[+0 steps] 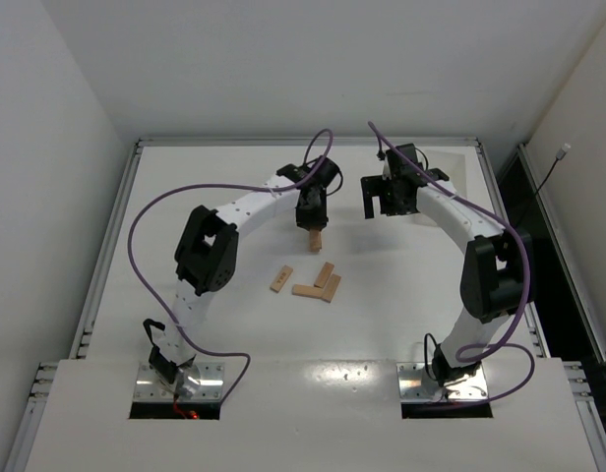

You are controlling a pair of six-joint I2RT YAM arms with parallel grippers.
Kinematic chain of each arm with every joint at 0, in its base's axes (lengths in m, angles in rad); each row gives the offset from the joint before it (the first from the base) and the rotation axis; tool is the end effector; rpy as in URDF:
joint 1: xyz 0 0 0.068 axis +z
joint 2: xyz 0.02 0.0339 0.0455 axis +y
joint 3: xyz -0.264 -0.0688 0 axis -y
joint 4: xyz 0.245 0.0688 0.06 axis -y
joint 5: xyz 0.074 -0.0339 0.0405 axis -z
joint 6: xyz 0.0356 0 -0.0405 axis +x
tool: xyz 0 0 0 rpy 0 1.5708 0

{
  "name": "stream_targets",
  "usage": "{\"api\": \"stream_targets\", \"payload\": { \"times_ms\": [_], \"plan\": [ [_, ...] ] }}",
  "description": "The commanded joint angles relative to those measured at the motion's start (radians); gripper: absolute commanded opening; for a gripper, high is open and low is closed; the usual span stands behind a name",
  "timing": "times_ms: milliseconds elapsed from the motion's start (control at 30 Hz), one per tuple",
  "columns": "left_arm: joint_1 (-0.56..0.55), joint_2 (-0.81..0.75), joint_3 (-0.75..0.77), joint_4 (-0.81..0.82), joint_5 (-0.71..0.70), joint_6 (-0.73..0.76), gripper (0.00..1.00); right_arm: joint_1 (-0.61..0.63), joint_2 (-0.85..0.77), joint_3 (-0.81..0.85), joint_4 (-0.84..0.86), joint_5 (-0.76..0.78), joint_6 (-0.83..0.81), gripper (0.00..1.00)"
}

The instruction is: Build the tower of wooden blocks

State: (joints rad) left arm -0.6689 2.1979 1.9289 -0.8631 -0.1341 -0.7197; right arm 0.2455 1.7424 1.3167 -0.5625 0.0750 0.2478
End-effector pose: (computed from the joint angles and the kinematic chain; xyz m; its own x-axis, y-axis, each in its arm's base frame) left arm 0.3744 -0.2899 0.2211 -0.9098 -0.1135 -0.3992 -0.0395 0.9812 -0.1890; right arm 0.3627 0.0881 0.2357 -0.8349 0.0430 -0.5487 0.0025 0.9972 0.0743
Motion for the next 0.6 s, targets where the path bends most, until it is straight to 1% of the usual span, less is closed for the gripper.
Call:
{"api": "stream_targets", "payload": {
  "times_ms": [0,400,467,500,567],
  "plan": [
    [-0.006,0.014,0.041,0.012,0.010,-0.011,0.00,-0.002,0.000,0.013,0.015,-0.003,0.016,0.94],
    [-0.006,0.033,0.041,0.021,0.028,-0.001,0.01,-0.002,0.009,0.013,0.015,-0.012,0.016,0.94],
    [-0.006,0.033,0.041,0.030,0.028,-0.001,0.08,-0.002,0.009,0.013,0.015,-0.012,0.016,0.94],
    [-0.006,0.033,0.041,0.030,0.028,-0.001,0.16,-0.002,0.009,0.013,0.015,-0.012,0.016,0.94],
    [-0.006,0.033,0.041,0.030,0.037,-0.001,0.21,-0.002,0.009,0.013,0.015,-0.012,0.016,0.94]
  ]
}}
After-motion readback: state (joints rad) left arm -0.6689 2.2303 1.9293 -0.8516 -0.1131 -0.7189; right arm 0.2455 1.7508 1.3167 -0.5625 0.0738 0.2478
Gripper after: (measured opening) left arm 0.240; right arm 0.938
